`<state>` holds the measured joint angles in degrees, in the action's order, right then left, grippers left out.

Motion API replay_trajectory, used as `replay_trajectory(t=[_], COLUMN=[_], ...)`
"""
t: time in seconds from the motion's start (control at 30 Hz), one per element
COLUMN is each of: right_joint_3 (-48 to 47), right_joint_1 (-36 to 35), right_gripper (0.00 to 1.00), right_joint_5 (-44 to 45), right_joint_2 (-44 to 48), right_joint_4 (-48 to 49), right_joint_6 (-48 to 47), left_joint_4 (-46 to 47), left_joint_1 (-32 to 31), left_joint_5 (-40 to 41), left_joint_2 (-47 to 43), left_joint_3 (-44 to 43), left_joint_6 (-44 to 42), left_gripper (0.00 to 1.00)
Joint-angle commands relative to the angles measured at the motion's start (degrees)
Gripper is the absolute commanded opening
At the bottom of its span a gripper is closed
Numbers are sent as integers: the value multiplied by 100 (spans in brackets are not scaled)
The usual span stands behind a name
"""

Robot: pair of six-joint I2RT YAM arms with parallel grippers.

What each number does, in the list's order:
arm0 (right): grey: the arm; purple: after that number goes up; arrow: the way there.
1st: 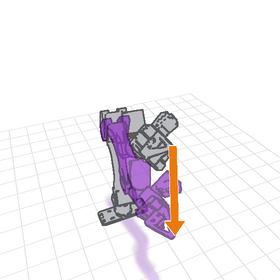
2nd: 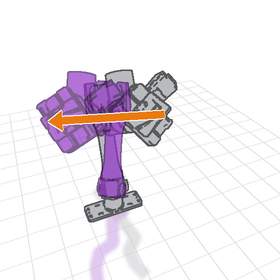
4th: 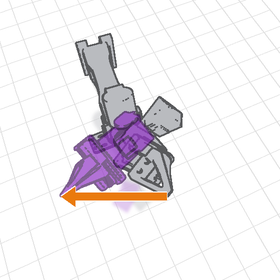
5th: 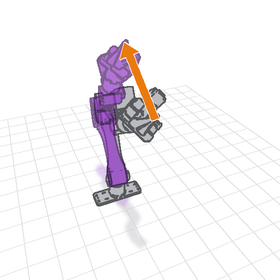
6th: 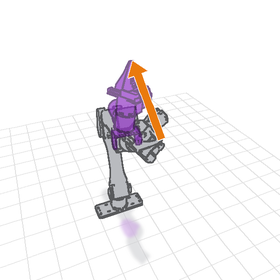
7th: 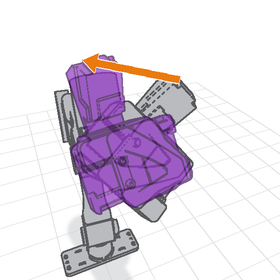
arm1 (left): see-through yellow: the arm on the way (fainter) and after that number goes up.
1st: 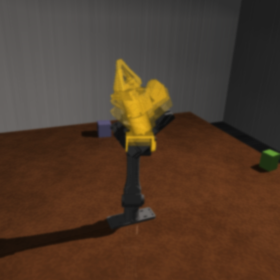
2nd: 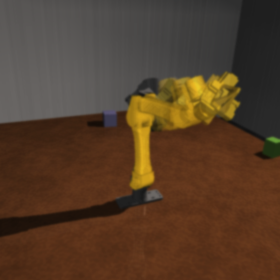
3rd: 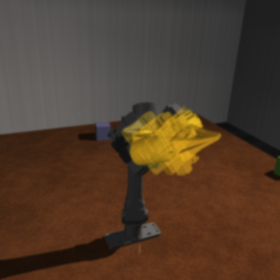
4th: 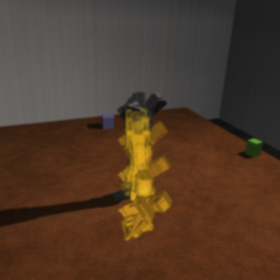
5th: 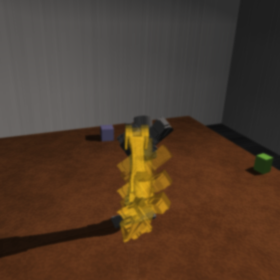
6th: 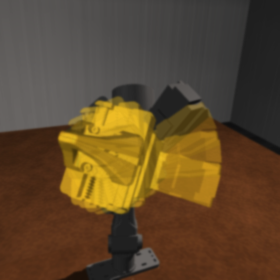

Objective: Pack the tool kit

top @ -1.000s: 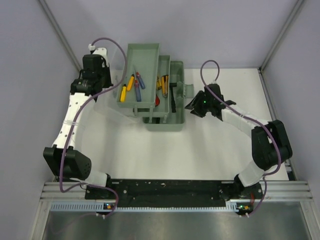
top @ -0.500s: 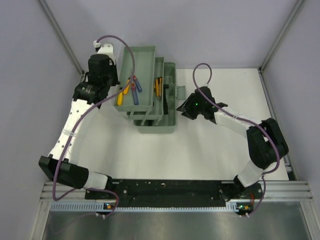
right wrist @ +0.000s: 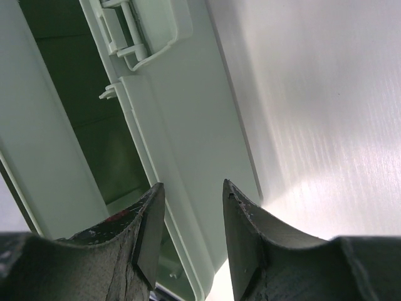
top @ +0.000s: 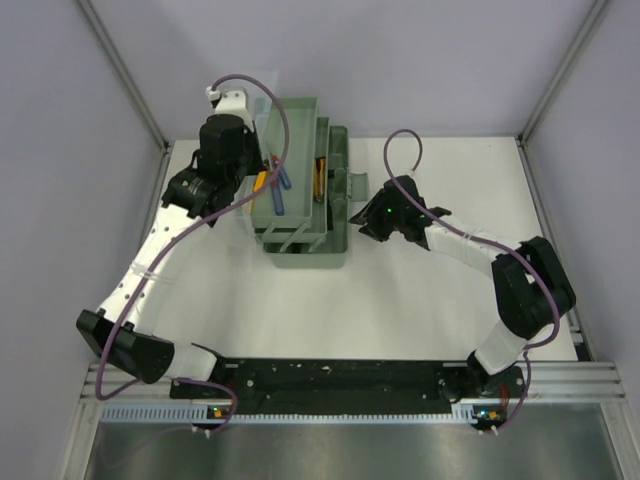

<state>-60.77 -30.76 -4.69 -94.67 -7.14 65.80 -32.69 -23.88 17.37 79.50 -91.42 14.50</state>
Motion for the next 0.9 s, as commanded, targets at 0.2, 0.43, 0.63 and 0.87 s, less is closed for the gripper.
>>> replay_trajectory(t=[0.2,0.43,0.63,0.87], right_joint_3=[153,232,487,804], right_joint_1=[-316,-299,-132,202], right_gripper=[41,41,42,48], right_joint_5=[-59,205,407,434], right_joint_2=[-280,-139,133,634], right_joint_4=[-499,-631,-772,-824], right_joint_6=[-23,-67,-164,-471], left_joint_4=[517,1088,1080,466], left_joint_1=[-302,-302,-293,-179], left_joint_5=[-1700,-2711,-2809,-1931], left_joint_2=[-216,-497,-629,-612], left_joint_3=[379,335,54,-34], left_joint_6=[1177,1301,1108,739], left_gripper=[57,69,76,82])
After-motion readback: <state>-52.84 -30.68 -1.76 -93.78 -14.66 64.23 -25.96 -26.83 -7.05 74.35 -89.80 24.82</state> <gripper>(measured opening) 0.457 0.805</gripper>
